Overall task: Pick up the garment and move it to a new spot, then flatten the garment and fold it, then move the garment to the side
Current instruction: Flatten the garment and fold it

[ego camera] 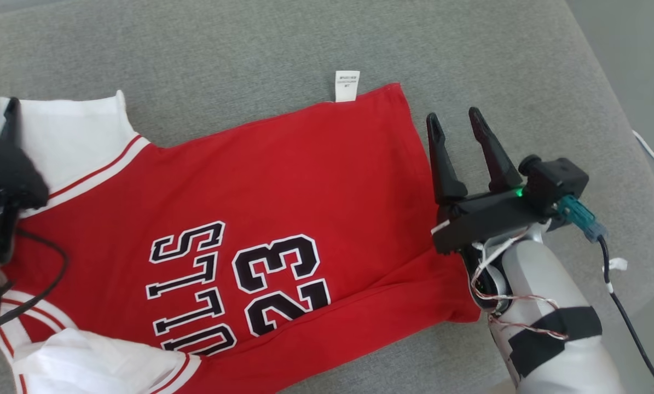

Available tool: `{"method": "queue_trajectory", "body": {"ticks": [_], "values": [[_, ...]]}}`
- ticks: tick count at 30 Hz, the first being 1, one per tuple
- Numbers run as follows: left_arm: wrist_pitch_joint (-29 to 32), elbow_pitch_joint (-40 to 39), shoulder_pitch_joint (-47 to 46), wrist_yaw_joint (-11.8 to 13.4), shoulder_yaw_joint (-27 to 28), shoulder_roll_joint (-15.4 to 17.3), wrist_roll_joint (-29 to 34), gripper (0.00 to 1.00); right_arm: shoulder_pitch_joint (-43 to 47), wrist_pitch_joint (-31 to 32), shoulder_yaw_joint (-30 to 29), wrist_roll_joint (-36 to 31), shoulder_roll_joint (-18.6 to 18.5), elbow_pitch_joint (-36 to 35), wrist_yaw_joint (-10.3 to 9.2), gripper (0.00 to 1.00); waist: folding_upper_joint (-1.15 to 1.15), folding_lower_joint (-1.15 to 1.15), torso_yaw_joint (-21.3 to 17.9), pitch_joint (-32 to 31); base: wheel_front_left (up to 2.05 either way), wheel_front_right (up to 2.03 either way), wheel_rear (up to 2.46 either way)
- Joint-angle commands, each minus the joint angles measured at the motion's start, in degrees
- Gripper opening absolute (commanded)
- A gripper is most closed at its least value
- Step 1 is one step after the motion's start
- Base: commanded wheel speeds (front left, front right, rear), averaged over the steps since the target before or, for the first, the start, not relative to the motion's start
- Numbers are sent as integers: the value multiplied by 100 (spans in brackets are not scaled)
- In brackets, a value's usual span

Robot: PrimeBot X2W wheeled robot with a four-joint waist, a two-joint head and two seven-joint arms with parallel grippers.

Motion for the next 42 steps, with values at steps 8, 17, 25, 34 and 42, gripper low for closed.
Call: {"method": "queue_trajectory", "body": {"ticks": [8,17,25,34,42], "values": [[-466,-138,-164,-34,-311,-170,-43,0,-678,-10,97,-62,-100,1198,9,100,0,0,342,-69,0,0,0],[-904,-1126,45,-39,-817,-215,-395,0,-1850,308,344,148,-408,2940,8,100,0,0,892,-30,0,0,0],[-926,-1543,107,-33,-1110,-267,-407,0,-2465,806,532,11,-584,4075,8,0,0,0,1165,67,0,0,0],[-1075,-1578,-111,-32,-1111,-203,-497,0,-2891,216,321,-96,-690,4421,8,0,0,0,1248,18,0,0,0],[-1274,-1543,-36,-29,-1196,-293,-552,0,-2797,26,285,-133,-678,4488,8,0,0,0,1330,-214,0,0,0]]}}
